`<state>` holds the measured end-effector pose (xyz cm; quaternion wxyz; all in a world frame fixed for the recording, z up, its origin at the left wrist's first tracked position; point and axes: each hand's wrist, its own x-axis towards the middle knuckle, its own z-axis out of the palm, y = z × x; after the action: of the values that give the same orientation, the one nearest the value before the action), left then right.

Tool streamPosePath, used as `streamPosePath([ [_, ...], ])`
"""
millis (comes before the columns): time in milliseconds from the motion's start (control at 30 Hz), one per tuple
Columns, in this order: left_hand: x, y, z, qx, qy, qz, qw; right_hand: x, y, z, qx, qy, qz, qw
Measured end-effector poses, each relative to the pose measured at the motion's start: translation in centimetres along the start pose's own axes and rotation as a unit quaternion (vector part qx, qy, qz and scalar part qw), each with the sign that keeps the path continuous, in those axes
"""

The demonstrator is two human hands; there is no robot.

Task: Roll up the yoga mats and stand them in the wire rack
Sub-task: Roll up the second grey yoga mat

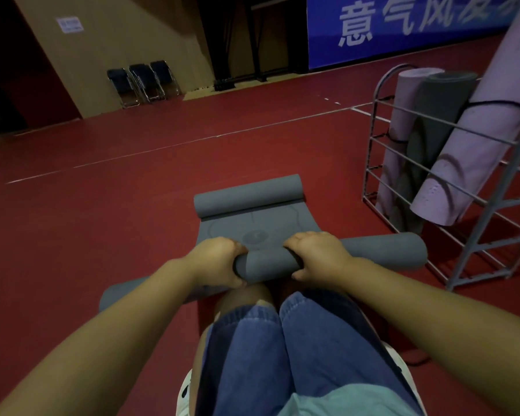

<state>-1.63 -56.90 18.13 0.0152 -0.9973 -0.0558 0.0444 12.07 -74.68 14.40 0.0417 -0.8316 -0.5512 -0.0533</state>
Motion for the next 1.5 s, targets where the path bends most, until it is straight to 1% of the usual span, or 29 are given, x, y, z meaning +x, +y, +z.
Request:
streamPosePath([
  [100,-0.5,0.7,-2.7,0.008,-0.002,0.024,1.000,-0.8,0.6,-3.1,0.004,-0.004,-0.026,1.000],
  [200,-2.5,2.6,-4.0,0.000,-0.015,0.060,0.998,-3.8,0.4,-5.3,0.027,-0.026,-0.046,0.998],
  [300,-5.1,4.4,-4.1,-0.017,-0.018,0.094,0.995,-7.2,-0.2,-6.8,0.049,-0.055,-0.056,0.996],
  [400,-6.8,5.6,-2.3,-0.024,-0.033,0.117,0.992,-9.5,-1.4,-5.8,0.047,-0.082,-0.067,0.993],
  [467,-7.3,6.0,-0.2,-0.025,-0.086,0.111,0.990,-10.1,-2.4,-3.9,0.050,-0.126,-0.069,0.988],
  [533,-7.1,6.1,1.4,-0.069,-0.143,0.088,0.983,-10.0,-2.9,-2.7,0.072,-0.167,-0.064,0.981],
  [633,-6.0,5.2,1.9,-0.162,-0.176,0.049,0.970,-8.5,-2.2,-2.8,0.102,-0.197,-0.052,0.974],
  [767,-5.1,4.1,1.9,-0.227,-0.205,0.019,0.952,-6.4,-1.5,-2.9,0.128,-0.246,-0.059,0.959],
  [867,-5.3,3.7,2.3,-0.233,-0.186,0.011,0.955,-5.5,-1.1,-2.8,0.153,-0.270,-0.046,0.949],
  [967,-6.2,3.7,2.6,-0.236,-0.103,0.010,0.966,-4.9,-0.9,-2.8,0.168,-0.288,-0.039,0.942],
  [1033,-6.7,4.1,2.4,-0.201,-0.045,0.025,0.978,-4.5,-0.6,-2.9,0.177,-0.298,-0.032,0.938],
  [1067,-6.8,4.3,2.3,-0.183,-0.031,0.026,0.982,-4.3,-0.5,-2.9,0.182,-0.303,-0.026,0.935],
  [1133,-6.8,4.5,2.0,-0.173,-0.032,0.017,0.984,-4.1,-0.5,-2.9,0.178,-0.311,-0.018,0.934],
  [1233,-6.4,4.3,2.0,-0.180,-0.057,0.014,0.982,-4.9,-0.9,-2.7,0.140,-0.287,-0.019,0.947],
  [1267,-6.3,4.3,2.0,-0.184,-0.063,0.011,0.981,-5.6,-1.2,-2.7,0.129,-0.261,-0.019,0.956],
  [1333,-6.1,4.1,1.9,-0.199,-0.072,0.002,0.977,-7.0,-1.9,-2.8,0.126,-0.179,-0.027,0.975],
  [1400,-5.8,4.0,1.8,-0.228,-0.081,-0.009,0.970,-7.9,-2.6,-2.7,0.154,-0.105,-0.038,0.982],
  [1433,-5.6,3.9,1.8,-0.245,-0.086,-0.015,0.966,-8.1,-3.0,-2.5,0.171,-0.085,-0.037,0.981],
  [1500,-5.2,3.5,1.8,-0.269,-0.101,-0.026,0.957,-8.2,-3.6,-1.8,0.183,-0.074,-0.025,0.980],
])
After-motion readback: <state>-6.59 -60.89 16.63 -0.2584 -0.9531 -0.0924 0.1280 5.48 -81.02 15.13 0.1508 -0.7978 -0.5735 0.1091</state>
